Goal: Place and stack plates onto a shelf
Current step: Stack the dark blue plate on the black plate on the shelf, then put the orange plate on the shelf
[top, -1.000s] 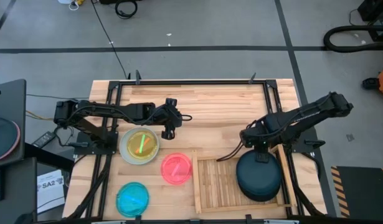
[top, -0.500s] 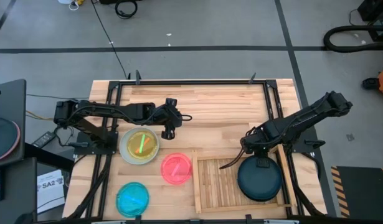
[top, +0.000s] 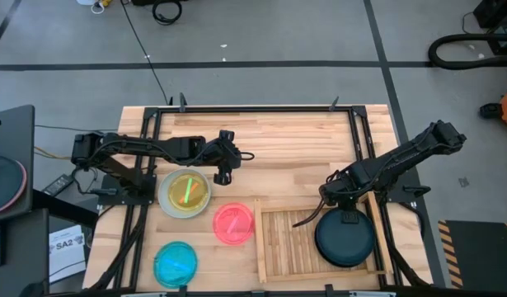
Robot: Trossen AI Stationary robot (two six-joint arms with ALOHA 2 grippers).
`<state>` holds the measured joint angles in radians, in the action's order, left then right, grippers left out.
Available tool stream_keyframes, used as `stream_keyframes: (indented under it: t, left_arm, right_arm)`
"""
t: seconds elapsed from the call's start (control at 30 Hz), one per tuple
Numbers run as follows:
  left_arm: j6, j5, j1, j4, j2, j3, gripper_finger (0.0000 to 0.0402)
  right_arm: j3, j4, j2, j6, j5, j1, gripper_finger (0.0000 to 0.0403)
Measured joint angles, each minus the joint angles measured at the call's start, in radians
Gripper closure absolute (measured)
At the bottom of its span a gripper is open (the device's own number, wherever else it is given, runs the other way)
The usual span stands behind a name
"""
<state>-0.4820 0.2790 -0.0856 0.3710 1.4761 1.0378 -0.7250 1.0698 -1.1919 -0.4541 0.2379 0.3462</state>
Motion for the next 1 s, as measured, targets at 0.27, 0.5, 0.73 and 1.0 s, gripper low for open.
stream_keyframes:
  t: [0.27,0.5,0.73,1.0]
  left_arm:
    - [0.0,0.0,0.0,0.0,0.0,0.0,0.0249]
    - [0.0,0.0,0.0,0.0,0.0,0.0,0.0249]
    - [0.0,0.0,0.0,0.0,0.0,0.0,0.0249]
    - [0.0,0.0,0.0,0.0,0.0,0.0,0.0249]
  right_arm:
    - [0.0,0.0,0.0,0.0,-0.001,0.0,0.0347]
    - [0.0,0.0,0.0,-0.001,-0.01,0.0,0.0318]
    - [0.0,0.001,0.0,-0.123,-0.05,-0.001,0.0282]
    - [0.0,0.001,0.0,-0.127,-0.069,-0.001,0.0249]
